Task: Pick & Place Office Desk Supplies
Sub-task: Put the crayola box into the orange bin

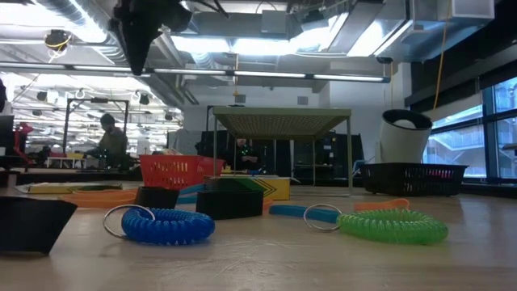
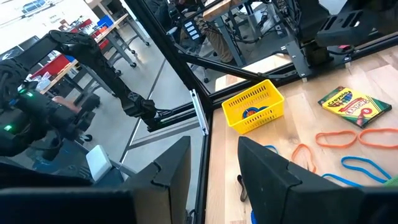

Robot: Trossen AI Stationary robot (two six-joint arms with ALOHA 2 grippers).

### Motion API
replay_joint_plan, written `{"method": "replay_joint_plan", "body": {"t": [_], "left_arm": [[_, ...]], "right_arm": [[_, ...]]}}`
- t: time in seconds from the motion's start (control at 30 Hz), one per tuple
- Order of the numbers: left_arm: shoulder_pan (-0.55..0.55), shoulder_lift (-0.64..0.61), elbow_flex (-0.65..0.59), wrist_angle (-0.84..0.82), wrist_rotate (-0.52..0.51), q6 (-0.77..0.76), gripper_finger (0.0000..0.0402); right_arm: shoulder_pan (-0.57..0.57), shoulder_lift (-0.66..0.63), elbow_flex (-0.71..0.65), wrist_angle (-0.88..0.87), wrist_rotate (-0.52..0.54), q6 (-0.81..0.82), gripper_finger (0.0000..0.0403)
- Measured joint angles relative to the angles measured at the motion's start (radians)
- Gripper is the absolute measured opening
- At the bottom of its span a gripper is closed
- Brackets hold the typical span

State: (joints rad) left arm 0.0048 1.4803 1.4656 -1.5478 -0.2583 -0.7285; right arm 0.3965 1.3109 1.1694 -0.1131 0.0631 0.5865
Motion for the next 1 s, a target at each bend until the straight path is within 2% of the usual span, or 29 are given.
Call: {"method": "replay_joint_plan", "body": {"t": [0.23,0.5,0.73,1.0], "left_arm": [[-0.007,0.0,-0.079,0.0,0.081,-0.221,0.0001],[-0.046,-0.018,-0.216,-0.013,0.037,-0.436,0.0025],[-0.11,-0.156,-0.321,0.051,0.036,-0.716,0.0072],[-0.162,-0.279,-0.522,0.199,0.074,-0.901,0.0114]], "right_arm": [[0.0,0.0,0.0,0.0,0.0,0.0,0.0135],[0.0,0.0,0.0,0.0,-0.059,0.001,0.0135],[0.001,0.0,0.0,-0.003,-0.108,0.0,0.0135],[0.003,0.0,0.0,-0.003,-0.109,0.006,0.0135]]}}
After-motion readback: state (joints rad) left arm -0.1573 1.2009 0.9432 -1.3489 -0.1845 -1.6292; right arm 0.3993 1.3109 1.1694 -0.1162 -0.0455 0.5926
